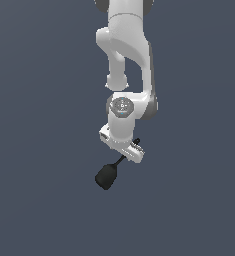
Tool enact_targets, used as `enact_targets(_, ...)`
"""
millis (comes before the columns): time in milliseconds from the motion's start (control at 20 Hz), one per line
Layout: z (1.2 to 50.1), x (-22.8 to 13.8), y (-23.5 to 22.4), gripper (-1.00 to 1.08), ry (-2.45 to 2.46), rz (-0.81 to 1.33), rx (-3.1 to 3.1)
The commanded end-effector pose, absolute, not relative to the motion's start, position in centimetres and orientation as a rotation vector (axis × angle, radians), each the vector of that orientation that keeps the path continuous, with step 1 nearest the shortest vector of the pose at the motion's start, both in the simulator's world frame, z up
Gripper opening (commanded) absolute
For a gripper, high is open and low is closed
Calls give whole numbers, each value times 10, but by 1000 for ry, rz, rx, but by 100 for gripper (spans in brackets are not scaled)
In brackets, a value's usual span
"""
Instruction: Pick up the object and move it to a goal position.
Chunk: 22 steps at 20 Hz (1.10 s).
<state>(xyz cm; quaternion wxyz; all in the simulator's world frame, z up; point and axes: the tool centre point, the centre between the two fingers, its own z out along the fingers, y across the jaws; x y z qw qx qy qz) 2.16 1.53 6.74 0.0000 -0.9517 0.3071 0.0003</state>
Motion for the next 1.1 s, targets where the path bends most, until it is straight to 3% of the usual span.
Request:
enact_targets(0,66,22,15,100,965,1,-2990)
enact_targets(750,17,22,15,100,972,0,-2987)
enact_targets(800,17,22,15,-100,972,0,-2987)
enact_targets(1050,17,22,15,-100,972,0,-2987)
